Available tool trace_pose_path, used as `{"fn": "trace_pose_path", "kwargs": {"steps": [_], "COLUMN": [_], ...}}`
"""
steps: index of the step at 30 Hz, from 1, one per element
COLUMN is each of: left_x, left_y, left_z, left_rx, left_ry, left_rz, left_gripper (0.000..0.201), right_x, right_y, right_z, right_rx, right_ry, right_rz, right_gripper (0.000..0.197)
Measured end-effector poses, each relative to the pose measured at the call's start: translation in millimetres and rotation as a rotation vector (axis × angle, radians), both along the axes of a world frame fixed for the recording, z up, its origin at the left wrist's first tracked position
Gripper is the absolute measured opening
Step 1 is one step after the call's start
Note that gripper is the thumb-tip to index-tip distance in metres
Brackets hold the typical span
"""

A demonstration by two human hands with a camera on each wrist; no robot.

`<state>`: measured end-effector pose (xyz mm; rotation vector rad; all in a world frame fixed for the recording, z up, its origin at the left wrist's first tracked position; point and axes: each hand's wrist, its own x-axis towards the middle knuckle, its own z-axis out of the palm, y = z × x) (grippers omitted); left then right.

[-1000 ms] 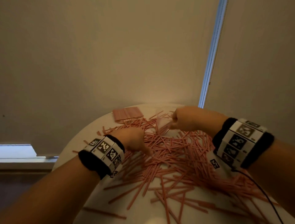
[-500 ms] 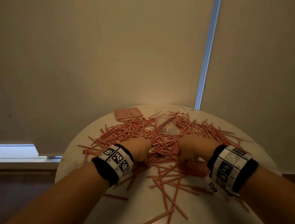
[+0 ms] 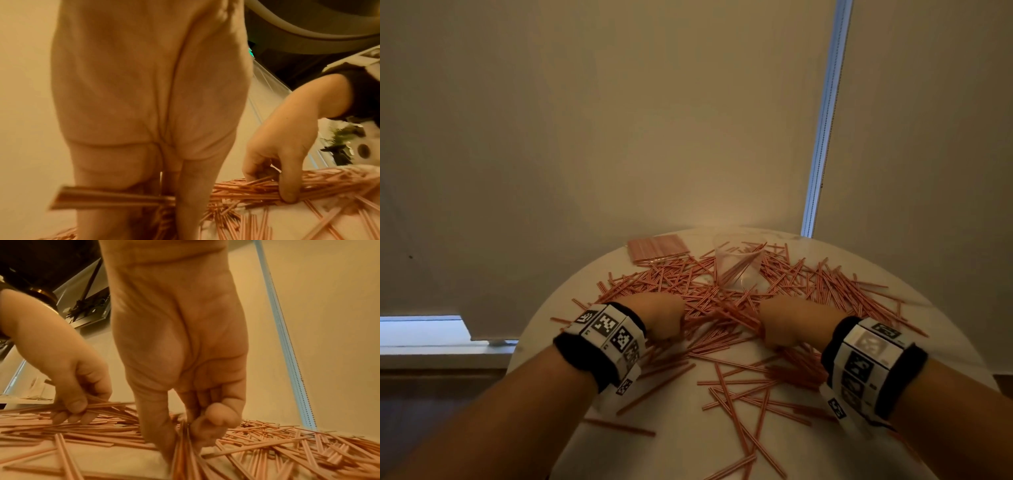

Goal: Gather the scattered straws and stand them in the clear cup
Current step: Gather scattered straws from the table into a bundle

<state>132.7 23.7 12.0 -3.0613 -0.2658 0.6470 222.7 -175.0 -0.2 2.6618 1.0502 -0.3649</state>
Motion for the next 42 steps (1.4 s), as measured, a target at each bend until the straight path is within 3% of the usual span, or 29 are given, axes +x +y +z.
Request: {"fn": "trace_pose_path", "kwargs": {"steps": [3, 6, 12, 14, 18, 23, 28, 33, 35, 38, 42], "left_x": [2, 2, -1, 0, 3, 3, 2, 5, 9, 17, 25], "left_y": [7, 11, 11, 14, 15, 19, 15, -5, -17, -33, -36], "left_z": [4, 2, 0, -2, -7, -1, -2, 4, 5, 5, 6], "left_rx": [-0.108, -0.152, -0.164, -0.189, -0.410, -0.575, -0.763, -1.153, -1.237, -1.330, -1.128], "left_ry": [0.013, -0.005, -0.103, -0.154, -0.231, -0.303, -0.398, -0.485, -0.479, -0.559, -0.763], "left_rz": [0.076, 0.132, 0.193, 0.200, 0.282, 0.433, 0.507, 0.422, 0.362, 0.334, 0.495], "left_gripper": [0.017, 0.027, 0.052, 0.044, 0.024, 0.029, 0.068, 0.099, 0.094, 0.058, 0.048], "right_x": [-2, -2, -6, -8, -8, -5, -3, -11, -19, -25, -27], "right_y": [-1, -4, -7, -5, -5, -9, -12, 0, 11, 29, 43], "right_z": [1, 3, 5, 2, 0, 20, 36, 47, 50, 51, 51], "right_rx": [0.039, 0.068, 0.034, -0.009, -0.011, 0.136, 0.394, 0.629, 0.710, 0.754, 0.806], "right_ry": [0.015, 0.092, 0.132, 0.095, 0.125, 0.158, 0.194, 0.237, 0.248, 0.224, 0.263], "right_rz": [-0.022, -0.044, 0.011, 0.021, -0.004, -0.002, -0.014, -0.003, 0.026, 0.011, -0.035], "right_gripper": [0.034, 0.048, 0.029, 0.031, 0.029, 0.020, 0.015, 0.011, 0.012, 0.017, 0.009]}}
